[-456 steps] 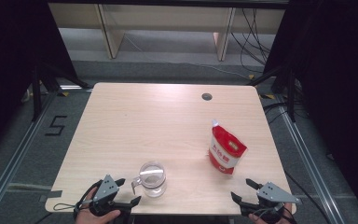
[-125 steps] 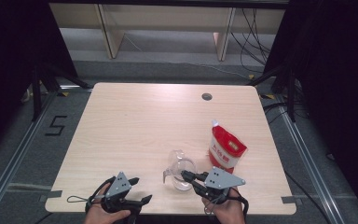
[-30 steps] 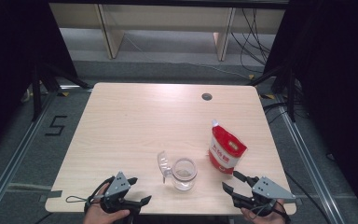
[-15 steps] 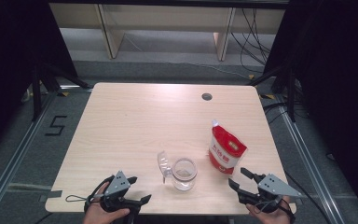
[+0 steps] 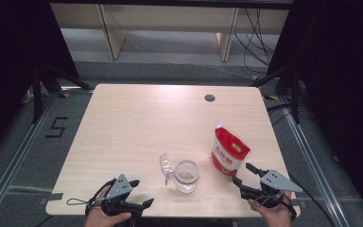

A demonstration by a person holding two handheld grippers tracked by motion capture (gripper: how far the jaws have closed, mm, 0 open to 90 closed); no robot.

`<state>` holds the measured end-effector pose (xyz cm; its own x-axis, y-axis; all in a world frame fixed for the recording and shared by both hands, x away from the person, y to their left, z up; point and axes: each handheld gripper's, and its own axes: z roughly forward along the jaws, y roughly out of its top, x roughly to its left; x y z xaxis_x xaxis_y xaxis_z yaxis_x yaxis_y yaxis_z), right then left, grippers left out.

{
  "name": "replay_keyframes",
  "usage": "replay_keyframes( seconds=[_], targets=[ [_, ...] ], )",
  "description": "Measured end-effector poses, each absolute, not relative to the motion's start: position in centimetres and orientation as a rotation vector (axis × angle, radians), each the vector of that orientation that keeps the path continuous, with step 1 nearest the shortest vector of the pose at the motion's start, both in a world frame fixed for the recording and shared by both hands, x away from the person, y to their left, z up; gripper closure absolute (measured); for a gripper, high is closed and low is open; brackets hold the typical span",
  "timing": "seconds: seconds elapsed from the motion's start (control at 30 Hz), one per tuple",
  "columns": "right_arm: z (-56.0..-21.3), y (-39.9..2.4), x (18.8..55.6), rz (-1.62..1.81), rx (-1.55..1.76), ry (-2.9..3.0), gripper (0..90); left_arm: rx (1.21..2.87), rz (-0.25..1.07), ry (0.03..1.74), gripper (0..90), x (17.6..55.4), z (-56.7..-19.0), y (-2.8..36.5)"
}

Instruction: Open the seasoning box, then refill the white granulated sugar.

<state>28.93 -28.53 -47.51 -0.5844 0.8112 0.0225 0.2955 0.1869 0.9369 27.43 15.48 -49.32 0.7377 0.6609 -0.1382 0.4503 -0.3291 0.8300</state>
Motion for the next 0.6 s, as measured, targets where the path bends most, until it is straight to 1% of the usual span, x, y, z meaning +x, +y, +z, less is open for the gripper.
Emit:
replay_keyframes(
  seconds=[0.2,0.27,0.43,0.5,0.53,0.6],
  targets=[
    [-47.8,-28.4,30.1,1.386,0.998,1.990,30.8,1.989,0.280,0.845,18.3,27.4,-49.1,15.7],
    [-47.8,-28.4,30.0,1.387,1.044,1.984,30.7,1.986,0.282,0.853,18.2,27.4,-49.1,15.8],
    [-47.8,-28.6,30.4,1.381,1.001,1.987,30.0,1.973,0.284,0.849,18.2,27.4,-49.1,15.7],
    [-47.8,-28.5,30.3,1.390,1.040,1.974,29.6,1.979,0.291,0.847,18.2,27.5,-49.1,15.7],
    [-47.9,-28.7,30.7,1.375,0.989,1.963,29.2,1.984,0.286,0.845,18.2,27.5,-49.1,15.8],
    [-47.9,-28.5,30.5,1.395,1.042,1.963,28.9,1.983,0.290,0.846,18.2,27.5,-49.1,15.7]
  ],
)
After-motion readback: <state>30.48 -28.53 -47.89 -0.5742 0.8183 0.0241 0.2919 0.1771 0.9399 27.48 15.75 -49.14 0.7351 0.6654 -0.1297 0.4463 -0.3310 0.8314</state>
